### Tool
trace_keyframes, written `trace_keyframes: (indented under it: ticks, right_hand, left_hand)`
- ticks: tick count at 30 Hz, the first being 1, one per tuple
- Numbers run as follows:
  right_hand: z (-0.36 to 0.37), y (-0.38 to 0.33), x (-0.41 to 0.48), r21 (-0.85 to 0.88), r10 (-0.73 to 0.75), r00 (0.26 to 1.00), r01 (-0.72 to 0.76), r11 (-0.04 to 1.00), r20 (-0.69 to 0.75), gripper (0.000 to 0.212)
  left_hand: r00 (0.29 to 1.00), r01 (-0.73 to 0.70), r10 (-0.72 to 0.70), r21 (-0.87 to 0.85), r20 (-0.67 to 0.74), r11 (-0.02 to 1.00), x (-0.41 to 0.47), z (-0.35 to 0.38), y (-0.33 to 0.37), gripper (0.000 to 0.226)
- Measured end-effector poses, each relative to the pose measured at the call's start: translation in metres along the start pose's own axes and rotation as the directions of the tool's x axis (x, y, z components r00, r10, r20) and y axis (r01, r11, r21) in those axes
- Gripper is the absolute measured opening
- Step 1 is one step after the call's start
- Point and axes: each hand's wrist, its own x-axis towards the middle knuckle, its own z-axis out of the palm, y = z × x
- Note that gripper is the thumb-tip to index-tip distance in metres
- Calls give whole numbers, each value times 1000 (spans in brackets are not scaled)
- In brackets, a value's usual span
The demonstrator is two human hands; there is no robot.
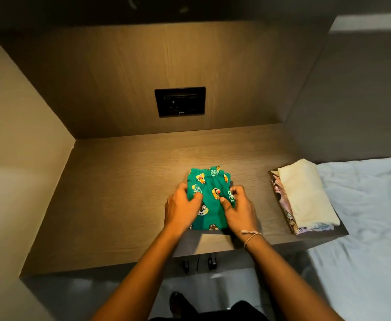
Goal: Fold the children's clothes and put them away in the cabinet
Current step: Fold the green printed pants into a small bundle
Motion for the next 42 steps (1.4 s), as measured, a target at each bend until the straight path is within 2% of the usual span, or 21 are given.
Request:
trace_keyframes:
  ticks: [2, 3, 5, 6, 8, 12, 16, 18, 21, 22, 23, 24, 25, 26, 28, 30, 32, 34, 36, 40, 42]
  right_hand:
    - [-9, 2, -4, 271, 12, 1000, -19, 962, 29, 26]
    - [-15, 2, -6, 358, -5, 998, -15, 934, 56, 40]
    - [-32, 1, -10, 464, -38, 992, -21, 886, 118, 63]
    - [-41, -1, -13, 480, -43, 989, -31, 877, 141, 64]
    - [-61, 0, -16, 442, -27, 990, -38, 896, 140, 57]
    - [-112, 9, -16, 318, -1, 1000, -1, 948, 7, 50]
    - [-182, 13, -8, 187, -92, 988, 115, 976, -126, 50]
    - [-211, 21, 2, 141, -89, 982, 113, 984, -168, 49]
    - [-226, 46, 21, 84, 14, 988, -2, 996, -152, 50]
    - [-226, 59, 24, 27, 47, 991, -44, 999, -122, 49]
    - [-224, 72, 24, -64, 63, 994, -69, 996, -89, 47]
    - [-222, 85, 23, -154, 65, 995, -76, 985, -73, 46]
    - [-220, 95, 21, -224, 49, 995, -67, 972, -85, 45]
    - [-219, 103, 20, -269, 12, 992, -45, 962, -123, 46]
    - [-222, 104, 25, -305, -112, 974, 48, 951, -197, 48]
    - [-219, 97, 37, -330, -212, 970, 163, 930, -119, 51]
    - [-208, 98, 48, -392, -189, 981, 194, 899, 52, 58]
    - [-198, 111, 54, -393, -137, 980, 182, 901, 142, 72]
    - [-193, 124, 57, -341, -132, 982, 171, 924, 134, 79]
    - [-192, 121, 58, -310, -104, 985, 143, 940, 140, 61]
    - [-193, 117, 56, -331, -116, 986, 150, 932, 119, 61]
  left_hand:
    - [998, 0, 17, -300, 53, 954, -6, -4, 3, 26]
    - [994, 3, 44, -418, 101, 908, -9, -6, 5, 39]
    - [976, 19, 100, -535, 192, 845, -16, -8, 14, 62]
    - [967, 15, 128, -553, 219, 833, -20, -7, 16, 67]
    - [945, 15, 171, -557, 280, 830, -28, -2, 27, 62]
    - [903, 74, 185, -566, 387, 821, -41, 28, 62, 55]
    - [862, -46, 319, -566, 393, 823, -41, 79, 107, 68]
    - [852, -73, 332, -536, 405, 841, -34, 107, 124, 70]
    - [869, -119, 285, -388, 404, 914, -23, 139, 134, 68]
    - [871, -197, 287, -252, 398, 948, -20, 149, 132, 67]
    - [872, -302, 292, -38, 394, 952, -18, 157, 126, 65]
    - [871, -397, 311, 171, 380, 902, -18, 162, 116, 65]
    - [865, -462, 354, 293, 355, 837, -19, 165, 106, 66]
    - [854, -505, 405, 332, 328, 797, -21, 166, 98, 67]
    - [808, -586, 519, 299, 278, 753, -21, 168, 95, 66]
    - [766, -642, 573, 292, 292, 709, -16, 174, 101, 63]
    - [760, -649, 559, 353, 331, 674, -9, 186, 105, 61]
    - [766, -642, 534, 403, 358, 652, -4, 197, 102, 60]
    - [771, -636, 529, 406, 353, 656, -4, 205, 94, 60]
    - [771, -637, 535, 402, 347, 657, 1, 212, 93, 60]
    - [774, -633, 538, 422, 334, 649, -1, 209, 95, 60]
